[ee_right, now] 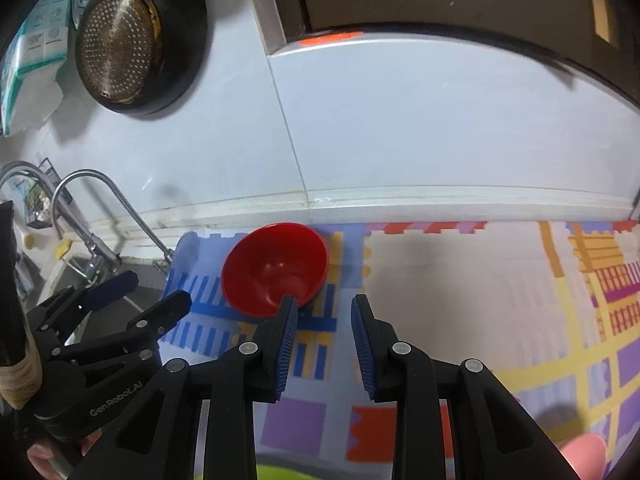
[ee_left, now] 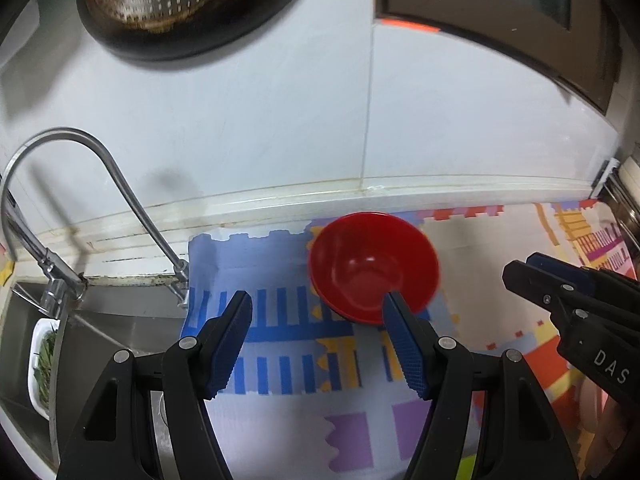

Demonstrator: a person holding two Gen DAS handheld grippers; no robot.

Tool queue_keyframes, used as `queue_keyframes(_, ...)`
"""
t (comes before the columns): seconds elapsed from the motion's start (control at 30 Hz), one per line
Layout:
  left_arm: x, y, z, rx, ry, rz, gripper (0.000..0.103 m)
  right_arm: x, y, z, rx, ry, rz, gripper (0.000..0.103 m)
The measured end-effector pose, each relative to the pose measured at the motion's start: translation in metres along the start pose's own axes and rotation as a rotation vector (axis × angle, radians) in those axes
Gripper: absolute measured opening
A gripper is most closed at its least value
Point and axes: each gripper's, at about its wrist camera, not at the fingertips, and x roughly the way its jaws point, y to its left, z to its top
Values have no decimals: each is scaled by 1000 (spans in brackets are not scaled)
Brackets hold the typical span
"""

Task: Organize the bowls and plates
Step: 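Move both tools to the rim of the red-and-black bowl, then close both tools on the red-and-black bowl's rim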

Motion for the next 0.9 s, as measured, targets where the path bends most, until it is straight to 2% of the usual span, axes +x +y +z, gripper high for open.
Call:
queue_keyframes(0.27, 43, 17, 8, -28, 42, 12, 67, 50, 4, 8, 16, 53, 13, 29)
queue_keyframes(0.63, 95, 20, 14, -33, 98, -10, 66, 99, 4, 8, 41, 102, 9, 29)
queue_keyframes(0.83, 116, 17, 13, -48, 138, -49, 57, 113, 2, 8, 54, 122, 0, 29)
queue_keyframes(0.9, 120, 17, 13, -56, 147, -62, 50, 115, 3, 8, 48, 123, -6, 29)
